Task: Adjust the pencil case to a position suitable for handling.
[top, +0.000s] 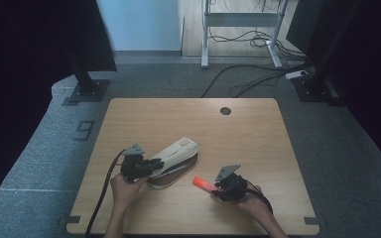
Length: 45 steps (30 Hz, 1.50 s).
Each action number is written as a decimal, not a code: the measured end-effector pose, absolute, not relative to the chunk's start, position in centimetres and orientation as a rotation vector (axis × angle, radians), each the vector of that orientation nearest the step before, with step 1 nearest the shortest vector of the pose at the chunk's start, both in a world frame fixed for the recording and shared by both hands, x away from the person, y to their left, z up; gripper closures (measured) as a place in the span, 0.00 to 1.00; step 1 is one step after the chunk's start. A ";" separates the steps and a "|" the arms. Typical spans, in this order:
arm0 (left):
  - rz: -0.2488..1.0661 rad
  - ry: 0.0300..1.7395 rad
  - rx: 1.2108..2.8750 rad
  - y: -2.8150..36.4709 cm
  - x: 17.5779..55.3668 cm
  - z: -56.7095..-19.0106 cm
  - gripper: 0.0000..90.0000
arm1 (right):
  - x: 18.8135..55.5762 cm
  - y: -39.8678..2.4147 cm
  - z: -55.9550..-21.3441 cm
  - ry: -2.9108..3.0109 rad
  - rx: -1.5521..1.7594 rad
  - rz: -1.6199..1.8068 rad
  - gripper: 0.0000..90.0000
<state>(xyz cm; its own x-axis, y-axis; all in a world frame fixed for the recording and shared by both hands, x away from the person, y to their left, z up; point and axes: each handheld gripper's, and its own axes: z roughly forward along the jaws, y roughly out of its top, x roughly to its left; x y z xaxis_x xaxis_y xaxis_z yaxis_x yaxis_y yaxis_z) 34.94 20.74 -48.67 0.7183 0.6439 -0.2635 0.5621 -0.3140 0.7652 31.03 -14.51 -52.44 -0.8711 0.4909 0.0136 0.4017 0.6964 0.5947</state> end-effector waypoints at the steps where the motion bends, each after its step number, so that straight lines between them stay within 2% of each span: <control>1: 0.113 0.920 1.999 20.7 34.9 -48.7 0.84 | 31.0 -14.5 -52.3 2.756 0.734 0.921 0.72; 21: 0.120 0.910 1.979 20.6 34.6 -48.4 0.85 | 32.9 -12.8 -50.4 2.720 0.706 0.972 0.72; 45: 0.093 0.888 1.962 20.3 34.4 -48.2 0.85 | 36.1 -6.9 -50.5 2.782 0.597 0.956 0.72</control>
